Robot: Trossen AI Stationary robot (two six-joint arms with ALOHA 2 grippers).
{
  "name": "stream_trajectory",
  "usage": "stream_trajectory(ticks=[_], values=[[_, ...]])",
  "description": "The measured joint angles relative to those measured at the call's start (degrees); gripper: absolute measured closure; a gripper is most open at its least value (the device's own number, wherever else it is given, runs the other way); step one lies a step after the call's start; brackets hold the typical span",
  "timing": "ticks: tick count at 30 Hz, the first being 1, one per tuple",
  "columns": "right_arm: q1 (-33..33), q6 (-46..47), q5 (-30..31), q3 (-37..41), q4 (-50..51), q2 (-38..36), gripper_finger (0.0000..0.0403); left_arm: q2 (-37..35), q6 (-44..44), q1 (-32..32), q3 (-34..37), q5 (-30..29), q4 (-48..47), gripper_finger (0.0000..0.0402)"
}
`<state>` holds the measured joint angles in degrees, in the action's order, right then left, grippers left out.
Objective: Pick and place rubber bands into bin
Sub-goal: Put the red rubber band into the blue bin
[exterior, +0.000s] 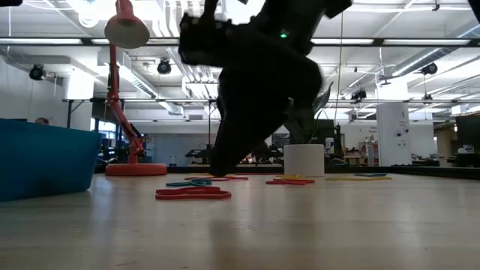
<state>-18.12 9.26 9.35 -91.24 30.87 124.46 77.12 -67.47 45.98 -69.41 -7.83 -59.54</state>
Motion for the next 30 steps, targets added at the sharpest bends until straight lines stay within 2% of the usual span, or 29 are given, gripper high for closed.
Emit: stream_trajectory(ticks=[4, 7, 13, 22, 30], values=[[3.5, 7.0, -3.3, 0.0, -0.7, 0.0, 0.0179, 0.0, 0.9, 0.0, 0.2, -1.7, 0.9, 0.0236], [5.8, 6.6, -3.7, 0.0, -1.5, 0.0, 0.0179, 0.0, 2.5, 0.0, 0.4, -3.0, 0.5, 0.0236], [7.0, 4.5, -8.9, 0.0, -1.6, 0.5, 0.0179, 0.0, 3.5, 0.0, 0.4, -3.3, 0.4, 0.0236], [4.3, -0.7, -4.2, 0.1, -2.9, 2.8, 0.0179, 0.0, 4.9, -0.1, 0.6, -3.7, 0.2, 0.0236], [5.0, 3.9, -4.3, -0.4, -3.1, 4.2, 0.0181, 0.1, 4.9, -0.1, 1.2, -4.1, 0.5, 0.0236]])
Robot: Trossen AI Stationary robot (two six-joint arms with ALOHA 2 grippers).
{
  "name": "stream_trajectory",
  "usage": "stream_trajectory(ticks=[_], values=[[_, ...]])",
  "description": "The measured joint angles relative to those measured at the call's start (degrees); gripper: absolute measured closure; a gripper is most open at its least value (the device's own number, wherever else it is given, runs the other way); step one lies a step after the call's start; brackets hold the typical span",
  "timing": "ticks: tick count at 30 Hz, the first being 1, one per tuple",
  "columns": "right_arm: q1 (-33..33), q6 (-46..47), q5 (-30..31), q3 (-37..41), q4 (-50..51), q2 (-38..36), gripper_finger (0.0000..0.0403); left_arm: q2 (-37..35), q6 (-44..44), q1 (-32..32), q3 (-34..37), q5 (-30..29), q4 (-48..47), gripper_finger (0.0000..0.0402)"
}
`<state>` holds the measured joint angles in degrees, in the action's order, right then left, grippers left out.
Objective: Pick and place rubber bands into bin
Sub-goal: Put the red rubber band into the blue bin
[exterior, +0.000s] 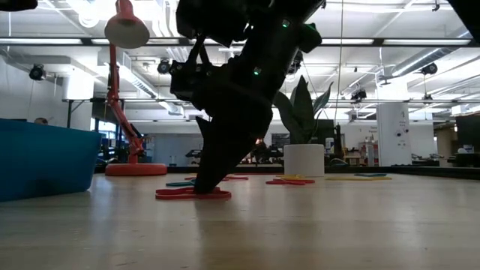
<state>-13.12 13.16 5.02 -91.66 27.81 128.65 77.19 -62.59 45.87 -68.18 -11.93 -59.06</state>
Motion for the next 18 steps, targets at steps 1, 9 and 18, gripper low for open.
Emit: stream_trajectory(ticks=[1, 9, 18], values=[[0.1, -0.2, -0.6, 0.0, 0.0, 0.0, 0.0184, 0.0, 0.0, 0.0, 0.0, 0.0, 0.1, 0.0236], [0.0, -1.3, -3.6, 0.2, -0.2, 0.5, 0.0294, 0.0, 0.0, -0.1, 0.1, -0.6, 0.0, 0.0236], [0.1, 2.8, -11.0, -1.4, 0.2, 1.0, 0.0393, 0.0, 0.0, -0.1, 0.1, -0.6, 0.1, 0.0236]])
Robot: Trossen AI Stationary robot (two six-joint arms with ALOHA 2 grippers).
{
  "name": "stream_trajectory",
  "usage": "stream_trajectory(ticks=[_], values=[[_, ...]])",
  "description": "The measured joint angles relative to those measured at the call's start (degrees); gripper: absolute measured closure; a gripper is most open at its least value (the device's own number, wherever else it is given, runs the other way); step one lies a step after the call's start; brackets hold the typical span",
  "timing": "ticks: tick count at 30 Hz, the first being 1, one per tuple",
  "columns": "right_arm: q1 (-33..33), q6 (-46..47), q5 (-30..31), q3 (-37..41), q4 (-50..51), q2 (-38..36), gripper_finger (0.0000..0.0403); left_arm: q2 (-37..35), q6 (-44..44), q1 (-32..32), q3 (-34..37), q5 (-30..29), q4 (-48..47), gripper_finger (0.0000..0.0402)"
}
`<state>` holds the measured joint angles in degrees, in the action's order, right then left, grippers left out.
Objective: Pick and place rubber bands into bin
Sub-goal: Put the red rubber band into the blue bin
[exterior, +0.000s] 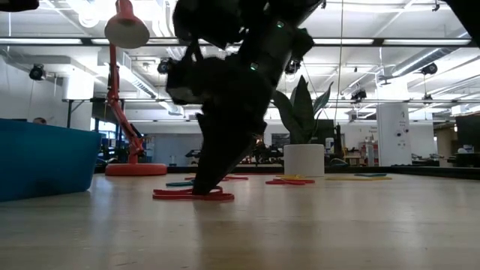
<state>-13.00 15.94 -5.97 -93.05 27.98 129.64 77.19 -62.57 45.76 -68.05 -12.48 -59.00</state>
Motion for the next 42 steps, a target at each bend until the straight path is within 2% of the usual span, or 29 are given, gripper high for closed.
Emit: stream_trajectory(ticks=[2, 6, 14, 17, 21, 25, 36, 42], values=[[0.0, 0.4, -3.6, -2.5, 0.7, 0.5, 0.0394, 0.0, 0.0, 0.0, 0.0, 0.0, 0.0, 0.0236], [-0.2, -0.9, -5.5, -10.2, 0.4, 0.5, 0.0394, 0.0, 0.3, 0.0, 0.0, -1.4, 0.0, 0.0236], [0.1, -4.5, -5.3, -27.3, 0.8, 0.2, 0.0395, -0.2, 0.3, 0.0, -0.2, -3.6, -0.1, 0.0236], [0.5, -6.0, -4.7, -31.4, 1.5, -0.1, 0.0395, -0.4, 0.4, 0.0, -0.7, -7.8, -0.4, 0.0236], [1.1, -6.2, -3.6, -32.0, 3.1, 0.0, 0.0395, -1.1, 3.1, 0.0, -2.9, -15.0, -0.4, 0.0234], [1.2, -6.1, -1.6, -31.1, 6.4, 0.1, 0.0395, -1.2, 6.4, 0.0, -4.6, -17.5, -0.6, 0.022], [1.2, -6.1, -0.1, -29.9, 7.3, 0.0, 0.0395, -1.0, 6.1, -0.5, -4.3, -17.7, -1.1, 0.015], [1.2, -6.1, -0.1, -30.1, 6.4, 0.0, 0.0395, 0.0, 6.2, -1.4, -3.7, -17.6, 0.6, 0.0139]])
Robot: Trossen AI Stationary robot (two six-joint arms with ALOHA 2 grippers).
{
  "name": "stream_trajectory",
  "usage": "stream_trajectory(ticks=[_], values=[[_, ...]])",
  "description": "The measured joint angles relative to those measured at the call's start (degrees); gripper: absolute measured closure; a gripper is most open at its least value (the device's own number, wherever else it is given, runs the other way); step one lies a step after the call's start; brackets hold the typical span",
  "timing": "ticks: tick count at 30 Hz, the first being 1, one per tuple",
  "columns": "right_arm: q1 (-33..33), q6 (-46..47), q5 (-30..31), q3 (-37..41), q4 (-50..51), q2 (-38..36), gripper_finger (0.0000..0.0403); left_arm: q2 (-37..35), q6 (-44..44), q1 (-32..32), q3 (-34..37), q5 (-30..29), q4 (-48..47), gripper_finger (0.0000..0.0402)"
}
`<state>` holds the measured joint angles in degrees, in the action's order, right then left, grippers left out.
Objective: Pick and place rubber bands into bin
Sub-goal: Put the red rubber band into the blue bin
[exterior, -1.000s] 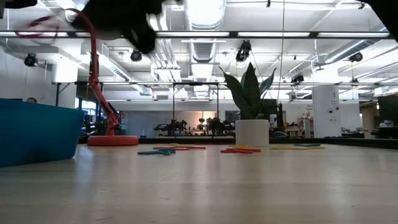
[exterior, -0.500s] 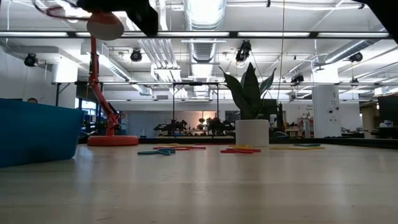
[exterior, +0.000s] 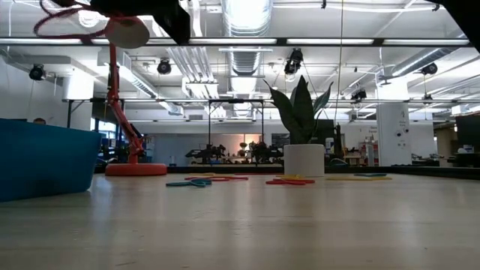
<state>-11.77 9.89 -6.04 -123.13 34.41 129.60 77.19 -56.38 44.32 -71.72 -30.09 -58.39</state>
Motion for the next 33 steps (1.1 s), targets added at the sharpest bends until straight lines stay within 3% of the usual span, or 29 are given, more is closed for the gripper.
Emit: stream_trajectory(ticks=[10, 23, 33], values=[[-0.1, 0.2, -0.2, -0.2, -0.3, 0.0, 0.0395, 2.0, 4.0, -3.1, 0.1, 0.9, 1.0, 0.0149], [-0.5, 0.2, -0.4, -0.2, -0.3, 0.0, 0.0394, 2.1, 6.3, -4.2, 1.0, 2.6, 2.2, 0.0301], [-0.5, 0.3, -0.4, -0.3, -0.4, -0.1, 0.0394, 3.8, 7.7, -4.6, 1.2, 3.4, 3.9, 0.0321]])
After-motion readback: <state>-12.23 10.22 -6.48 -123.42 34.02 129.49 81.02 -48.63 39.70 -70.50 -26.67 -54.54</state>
